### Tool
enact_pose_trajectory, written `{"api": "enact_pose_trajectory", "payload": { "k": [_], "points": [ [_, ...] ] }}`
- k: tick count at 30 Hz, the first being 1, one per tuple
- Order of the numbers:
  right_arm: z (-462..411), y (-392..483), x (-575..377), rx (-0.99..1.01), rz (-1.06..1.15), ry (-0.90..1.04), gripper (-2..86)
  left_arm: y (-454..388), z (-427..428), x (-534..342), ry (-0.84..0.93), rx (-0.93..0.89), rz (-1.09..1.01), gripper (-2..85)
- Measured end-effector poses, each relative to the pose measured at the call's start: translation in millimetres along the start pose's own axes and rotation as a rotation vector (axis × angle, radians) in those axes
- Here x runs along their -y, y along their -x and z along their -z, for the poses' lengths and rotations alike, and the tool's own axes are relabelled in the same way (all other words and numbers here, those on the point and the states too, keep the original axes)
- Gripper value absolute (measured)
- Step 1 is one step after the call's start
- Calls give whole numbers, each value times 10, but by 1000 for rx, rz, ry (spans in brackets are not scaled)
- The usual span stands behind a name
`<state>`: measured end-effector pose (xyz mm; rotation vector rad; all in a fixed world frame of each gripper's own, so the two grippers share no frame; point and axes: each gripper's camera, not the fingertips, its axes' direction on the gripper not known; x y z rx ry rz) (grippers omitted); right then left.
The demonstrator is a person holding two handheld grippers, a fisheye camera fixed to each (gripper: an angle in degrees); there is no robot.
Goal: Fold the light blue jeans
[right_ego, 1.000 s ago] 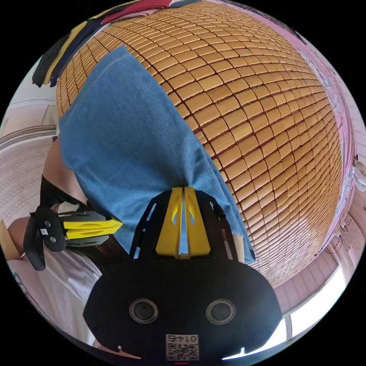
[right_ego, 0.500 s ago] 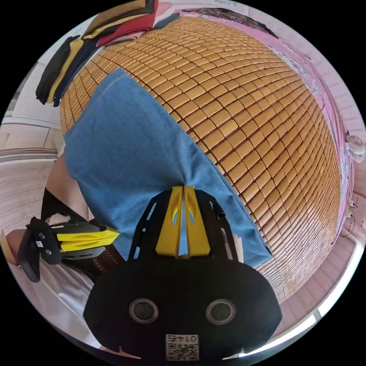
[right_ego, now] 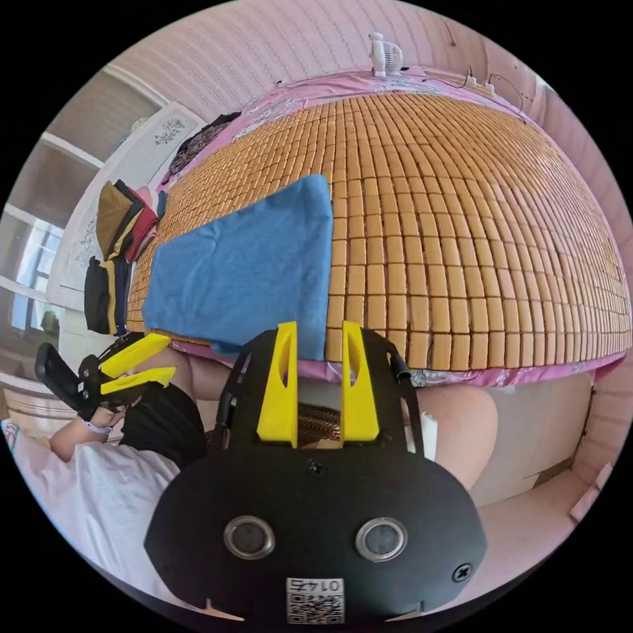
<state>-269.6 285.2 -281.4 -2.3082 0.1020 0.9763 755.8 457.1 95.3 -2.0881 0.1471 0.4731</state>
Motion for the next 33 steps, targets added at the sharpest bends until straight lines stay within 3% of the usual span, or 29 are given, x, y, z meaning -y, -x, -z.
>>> {"api": "enact_pose_trajectory", "payload": {
  "k": [5, 11, 14, 19, 22, 24, 29, 33],
  "points": [
    [-430, -459, -288, 188, -42, 57, 47, -228, -152, 282, 52, -4, -78, 121],
    [-264, -722, -603, 487, -33, -79, 15, -426, -138, 518, 22, 35, -133, 136],
    [-181, -674, -755, 535, 46, -118, 12, -531, -186, 628, 20, 38, -157, 126],
    [-315, -779, -1018, 486, 102, -95, 14, -581, -347, 621, 112, 60, -154, 30],
    [-542, -1292, -1205, 580, -90, -112, 24, -551, -405, 464, 167, 31, -124, 20],
    [-734, -1604, -1340, 539, -198, -155, 60, -590, -328, 328, 157, 15, -134, 16],
    [-1364, -1826, -1274, 595, -356, -138, 123, -613, -177, 87, 168, -6, -150, 14],
    [-1866, -1903, -1145, 735, -470, -91, 43, -555, -58, -84, 152, -16, -149, 16]
  ]
}}
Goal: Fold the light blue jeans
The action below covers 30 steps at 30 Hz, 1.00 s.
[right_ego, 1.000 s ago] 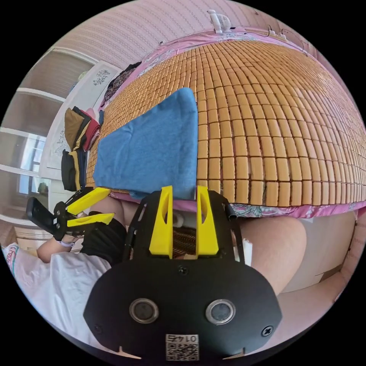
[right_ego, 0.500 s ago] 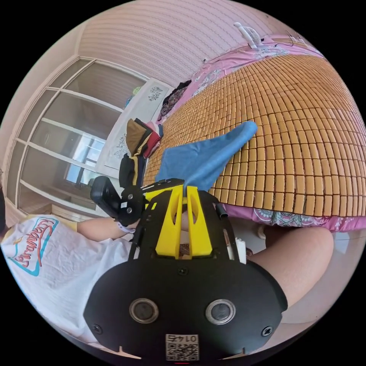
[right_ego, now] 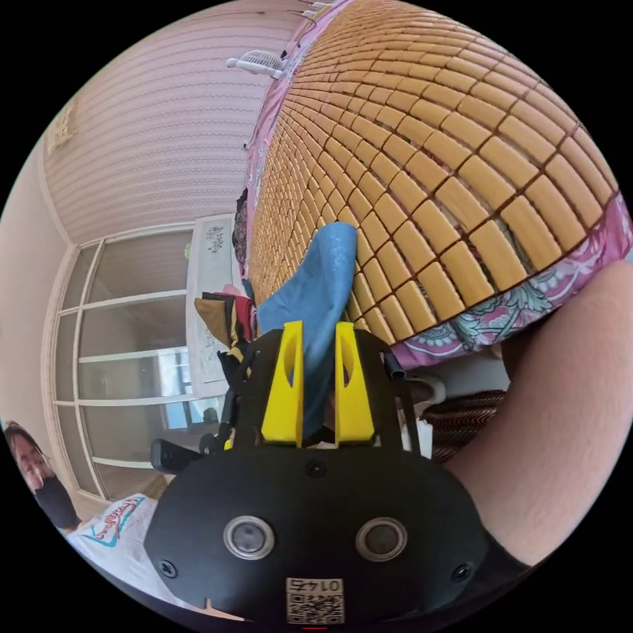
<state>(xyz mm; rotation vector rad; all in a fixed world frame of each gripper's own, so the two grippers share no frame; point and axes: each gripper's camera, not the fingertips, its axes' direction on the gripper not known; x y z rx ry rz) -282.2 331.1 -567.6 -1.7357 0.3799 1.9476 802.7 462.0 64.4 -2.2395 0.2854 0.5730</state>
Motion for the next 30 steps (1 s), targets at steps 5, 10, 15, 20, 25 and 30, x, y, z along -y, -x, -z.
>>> {"api": "enact_pose_trajectory", "payload": {
  "k": [5, 10, 15, 20, 25, 30],
  "points": [
    [158, 117, 79, 129, 114, -42, 16, 27, 177, -56, -108, 2, -24, 21],
    [607, 536, 98, 134, 242, -169, 11, 96, 303, 67, -288, -70, -30, 23],
    [630, 1374, 127, -47, 456, -175, 14, 468, 405, -126, -431, -163, 93, 20],
    [-427, 2297, 232, -143, 665, 41, 27, 932, 637, -780, -487, -117, 271, 28],
    [-1920, 2574, 329, -150, 706, 268, 61, 1595, 618, -1831, -354, 17, 640, 64],
    [-2168, 2357, 305, -225, 670, 270, 71, 2114, 471, -2564, -308, 4, 877, 81]
  ]
}}
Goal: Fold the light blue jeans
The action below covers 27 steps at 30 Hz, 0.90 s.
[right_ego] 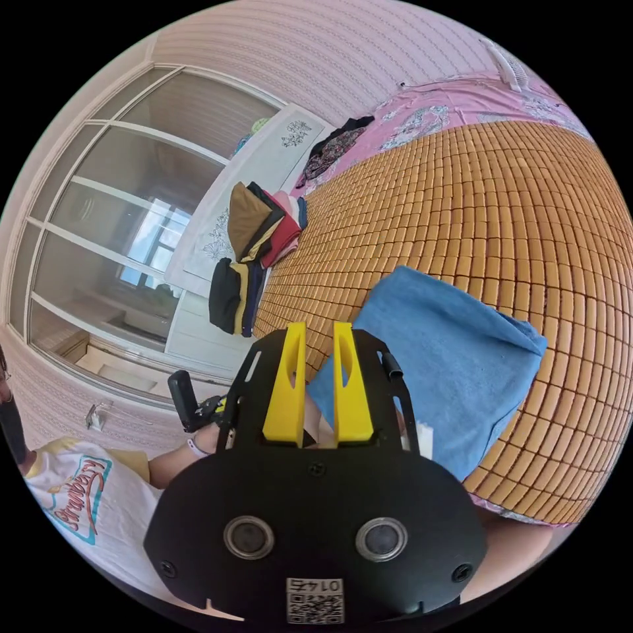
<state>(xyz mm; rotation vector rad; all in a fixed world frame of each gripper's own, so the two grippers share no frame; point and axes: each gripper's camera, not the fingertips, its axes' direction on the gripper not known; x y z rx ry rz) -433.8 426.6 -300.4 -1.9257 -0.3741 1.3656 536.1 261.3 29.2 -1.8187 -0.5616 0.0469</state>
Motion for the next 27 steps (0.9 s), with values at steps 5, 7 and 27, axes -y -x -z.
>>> {"api": "enact_pose_trajectory", "payload": {
  "k": [5, 7, 27],
  "points": [
    [309, -392, -465, -282, -147, -36, 91, 104, -354, 222, 18, -21, 21, 105],
    [368, -539, -654, -327, -222, -48, 103, 65, -559, 321, 38, -16, 1, 109],
    [183, -882, -225, -271, -267, -110, 69, -361, -1573, 781, 279, 165, -245, 77]
  ]
}}
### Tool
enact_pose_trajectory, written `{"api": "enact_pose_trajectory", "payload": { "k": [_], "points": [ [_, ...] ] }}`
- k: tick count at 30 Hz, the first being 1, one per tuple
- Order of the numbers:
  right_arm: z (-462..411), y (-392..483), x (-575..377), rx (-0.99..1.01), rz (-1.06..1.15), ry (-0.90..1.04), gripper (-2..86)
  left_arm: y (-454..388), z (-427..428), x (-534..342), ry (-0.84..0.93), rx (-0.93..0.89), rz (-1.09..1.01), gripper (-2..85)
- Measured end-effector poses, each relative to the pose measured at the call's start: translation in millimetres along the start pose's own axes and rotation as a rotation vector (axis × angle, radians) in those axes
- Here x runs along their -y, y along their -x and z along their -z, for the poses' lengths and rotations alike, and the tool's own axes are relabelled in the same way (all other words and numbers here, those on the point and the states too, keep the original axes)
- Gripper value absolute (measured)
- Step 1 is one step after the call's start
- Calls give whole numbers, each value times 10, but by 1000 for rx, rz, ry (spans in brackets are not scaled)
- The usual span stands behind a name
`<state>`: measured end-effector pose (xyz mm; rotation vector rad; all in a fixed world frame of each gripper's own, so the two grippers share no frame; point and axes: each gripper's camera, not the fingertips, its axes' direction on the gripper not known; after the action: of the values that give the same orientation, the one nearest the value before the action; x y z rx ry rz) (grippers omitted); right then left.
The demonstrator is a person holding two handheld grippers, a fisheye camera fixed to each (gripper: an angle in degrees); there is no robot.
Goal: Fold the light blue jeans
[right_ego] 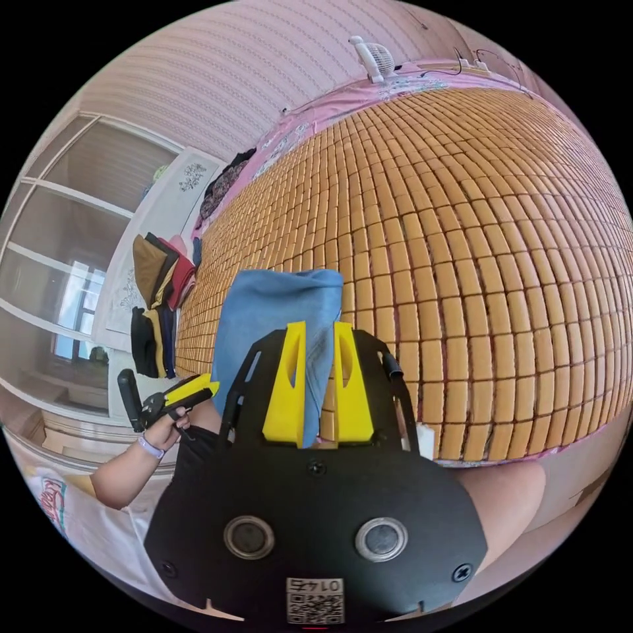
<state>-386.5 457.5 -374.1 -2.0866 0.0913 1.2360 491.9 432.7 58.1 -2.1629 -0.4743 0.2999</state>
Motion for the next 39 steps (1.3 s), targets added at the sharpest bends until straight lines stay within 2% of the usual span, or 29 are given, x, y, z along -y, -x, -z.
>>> {"api": "enact_pose_trajectory", "payload": {
  "k": [3, 6, 10, 11, 13, 17, 19, 24, 28, 31, 34, 36, 39],
  "points": [
    [-285, 13, 332, -68, 53, 112, 66, -27, -43, 110, 22, 3, -35, 76],
    [-359, 13, 527, -28, 62, 109, 62, -6, -85, 247, 55, -21, -41, 72],
    [-352, -4, 627, 27, 1, 65, 47, 91, -143, 382, 79, -82, -21, 69],
    [-301, 7, 640, 34, -3, 5, 35, 129, -162, 418, 84, -104, -6, 69],
    [-285, 39, 701, 41, 33, -28, 27, 152, -185, 462, 85, -122, -5, 68],
    [-579, 65, 898, -51, 154, 120, 21, 165, -219, 533, 68, -142, 2, 68],
    [-553, 2, 879, -40, 155, 102, 23, 174, -233, 563, 61, -153, 10, 68],
    [-128, -283, 427, 36, 83, -94, 23, 173, -250, 655, 35, -176, 30, 70],
    [-395, -363, 407, 75, 77, 71, 18, 116, -246, 726, 19, -164, 21, 70],
    [-499, -358, 504, 35, 68, 56, 12, 81, -247, 829, 26, -161, 19, 70],
    [-679, -432, 597, 7, 14, 147, 13, 47, -251, 938, 28, -158, 16, 70],
    [-579, -461, 499, -17, -9, 104, 19, 56, -237, 1031, 38, -176, 49, 69],
    [-216, -484, 158, 55, 28, -8, 51, 64, -109, 1106, 27, -196, 106, 64]
  ]
}}
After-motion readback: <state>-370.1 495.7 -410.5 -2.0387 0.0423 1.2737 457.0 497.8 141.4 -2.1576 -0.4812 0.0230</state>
